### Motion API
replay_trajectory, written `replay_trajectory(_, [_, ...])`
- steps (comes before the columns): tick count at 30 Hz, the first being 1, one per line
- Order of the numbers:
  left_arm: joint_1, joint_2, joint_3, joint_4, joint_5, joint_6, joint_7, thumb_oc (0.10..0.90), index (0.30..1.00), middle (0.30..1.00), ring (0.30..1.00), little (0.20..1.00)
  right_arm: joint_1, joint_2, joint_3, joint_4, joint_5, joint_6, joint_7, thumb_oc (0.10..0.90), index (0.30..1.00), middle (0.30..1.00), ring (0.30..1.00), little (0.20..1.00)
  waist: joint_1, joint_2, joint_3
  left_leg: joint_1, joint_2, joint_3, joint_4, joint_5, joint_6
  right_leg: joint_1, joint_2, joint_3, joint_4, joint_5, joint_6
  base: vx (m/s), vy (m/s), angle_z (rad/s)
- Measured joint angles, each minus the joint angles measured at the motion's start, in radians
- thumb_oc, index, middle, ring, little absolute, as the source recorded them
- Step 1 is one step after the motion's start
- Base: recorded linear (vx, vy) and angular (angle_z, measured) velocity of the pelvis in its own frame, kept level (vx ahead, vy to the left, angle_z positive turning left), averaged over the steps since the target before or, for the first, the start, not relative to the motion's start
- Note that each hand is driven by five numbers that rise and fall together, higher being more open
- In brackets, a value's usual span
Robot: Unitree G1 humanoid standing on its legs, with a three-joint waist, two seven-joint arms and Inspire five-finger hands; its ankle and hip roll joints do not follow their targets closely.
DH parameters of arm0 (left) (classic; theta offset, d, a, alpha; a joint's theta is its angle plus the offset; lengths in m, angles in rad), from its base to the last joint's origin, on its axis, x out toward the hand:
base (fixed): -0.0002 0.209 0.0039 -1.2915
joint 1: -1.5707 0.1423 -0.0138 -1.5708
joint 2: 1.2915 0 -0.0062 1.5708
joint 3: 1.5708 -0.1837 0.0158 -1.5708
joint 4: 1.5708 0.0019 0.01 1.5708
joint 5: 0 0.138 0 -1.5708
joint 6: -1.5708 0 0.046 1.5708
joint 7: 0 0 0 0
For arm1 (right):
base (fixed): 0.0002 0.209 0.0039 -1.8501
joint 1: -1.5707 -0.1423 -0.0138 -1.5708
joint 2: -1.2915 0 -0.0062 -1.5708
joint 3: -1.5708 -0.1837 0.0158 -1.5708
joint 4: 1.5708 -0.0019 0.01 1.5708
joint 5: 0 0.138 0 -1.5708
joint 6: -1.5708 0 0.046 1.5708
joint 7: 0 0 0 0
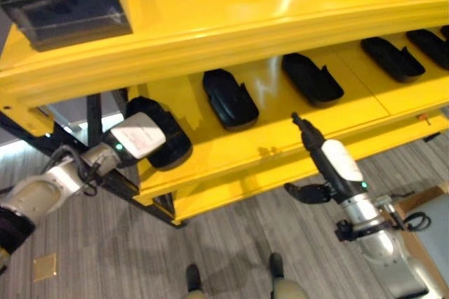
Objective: Move parts from the plastic box to the shelf.
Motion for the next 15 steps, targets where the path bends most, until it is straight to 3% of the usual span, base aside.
replay_trajectory(2, [0.086,-0.018,0.119,-0.025,-0.008,0.0,0.006,0.9,1.0,1.0,1.0,1.0,0.0,0.0,-0.002,-0.001,0.0,0.0,0.003,0.9,1.0,1.0,1.0,1.0,-0.002,-0.001,-0.007,0.002,0.0,-0.001,0.0,-0.001,0.0,0.001,0.001,0.001,0.0,0.0,0.001,0.0,-0.006,-0.02])
replay_trajectory(5, [0.155,-0.045,0.212,-0.042,-0.076,0.001,0.019,0.9,1.0,1.0,1.0,1.0,0.001,0.0,-0.01,-0.001,0.0,0.003,0.003,0.9,1.0,1.0,1.0,1.0,-0.004,0.0,-0.008,0.007,0.001,0.001,0.0,-0.002,0.001,0.005,0.002,0.002,0.0,0.002,0.003,0.0,-0.003,-0.01])
replay_trajectory(9, [0.277,-0.159,0.423,-0.114,-0.201,0.02,0.014,0.9,1.0,1.0,1.0,1.0,0.018,0.004,-0.015,-0.001,0.0,0.004,0.01,0.9,1.0,1.0,1.0,1.0,-0.003,-0.004,-0.023,0.007,0.001,-0.001,0.0,-0.003,0.001,0.006,0.002,0.002,0.0,0.001,0.003,0.0,0.0,0.0])
replay_trajectory(14, [0.356,-0.277,0.556,-0.183,-0.38,0.028,-0.007,0.9,1.0,1.0,1.0,1.0,0.039,0.012,-0.019,-0.001,0.005,0.02,0.026,0.9,1.0,1.0,1.0,1.0,-0.008,-0.011,-0.049,0.023,0.001,0.006,0.0,-0.012,0.002,0.018,0.002,0.006,0.0,-0.004,0.006,0.01,-0.015,-0.03])
replay_trajectory(15, [0.37,-0.368,0.599,-0.192,-0.46,0.029,-0.011,0.9,1.0,1.0,1.0,1.0,0.042,0.018,-0.022,-0.001,0.019,0.026,0.03,0.9,1.0,1.0,1.0,1.0,-0.012,-0.008,-0.061,0.026,0.0,0.006,0.0,-0.014,0.002,0.021,0.001,0.005,0.0,-0.006,0.008,0.0,0.0,0.0])
